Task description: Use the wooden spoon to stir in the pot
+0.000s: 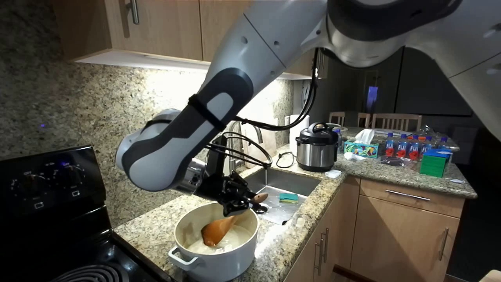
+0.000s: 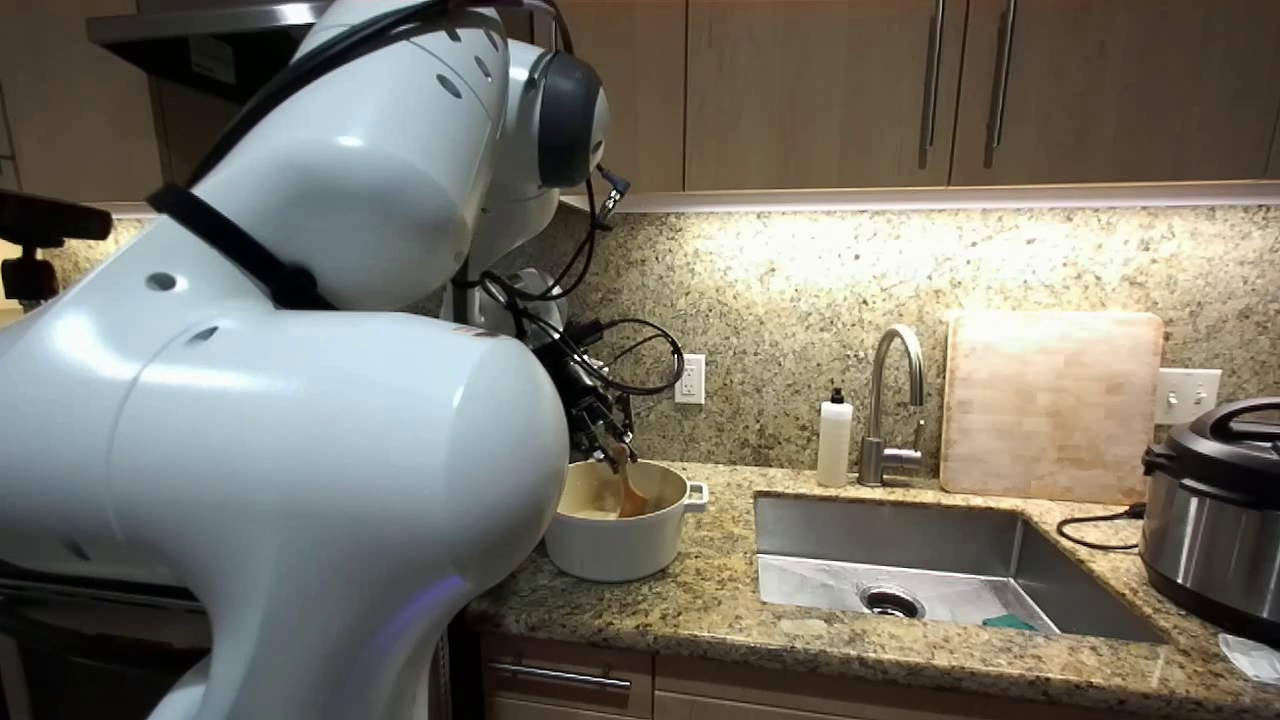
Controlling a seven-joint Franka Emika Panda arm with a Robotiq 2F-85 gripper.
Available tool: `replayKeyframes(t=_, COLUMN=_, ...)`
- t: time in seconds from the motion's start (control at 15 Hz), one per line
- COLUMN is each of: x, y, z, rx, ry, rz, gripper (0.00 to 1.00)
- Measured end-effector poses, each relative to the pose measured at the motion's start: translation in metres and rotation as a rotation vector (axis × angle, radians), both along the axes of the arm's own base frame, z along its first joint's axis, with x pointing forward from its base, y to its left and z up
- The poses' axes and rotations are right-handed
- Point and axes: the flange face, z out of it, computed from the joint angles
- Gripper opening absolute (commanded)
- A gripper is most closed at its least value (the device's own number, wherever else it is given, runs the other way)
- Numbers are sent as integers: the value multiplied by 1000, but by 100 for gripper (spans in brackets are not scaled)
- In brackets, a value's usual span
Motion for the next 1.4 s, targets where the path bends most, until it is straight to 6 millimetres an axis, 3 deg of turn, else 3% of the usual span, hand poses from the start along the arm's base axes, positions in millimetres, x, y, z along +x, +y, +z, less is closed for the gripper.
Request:
replayKeyframes(t=0.27, x=-14, y=18, z=-13, rx=-45, ry=45, rz=53, gripper=9)
replayKeyframes(t=0.53, x=-23, y=15, z=-18, rx=-68, ry=128, rz=121, gripper=9)
replayKeyframes(t=0.8, x=-38, y=-11, z=-16, rx=-110, ry=167, rz=167, gripper=9)
replayKeyframes(t=1.0, x=-47, y=-42, z=-10, rx=-112, ry=174, rz=158, gripper=9)
replayKeyframes(t=1.2, x=-41, y=-67, z=1, rx=-96, ry=156, rz=127, gripper=9)
replayKeyframes(t=1.4, x=-33, y=-73, z=5, rx=-90, ry=144, rz=108, gripper=9)
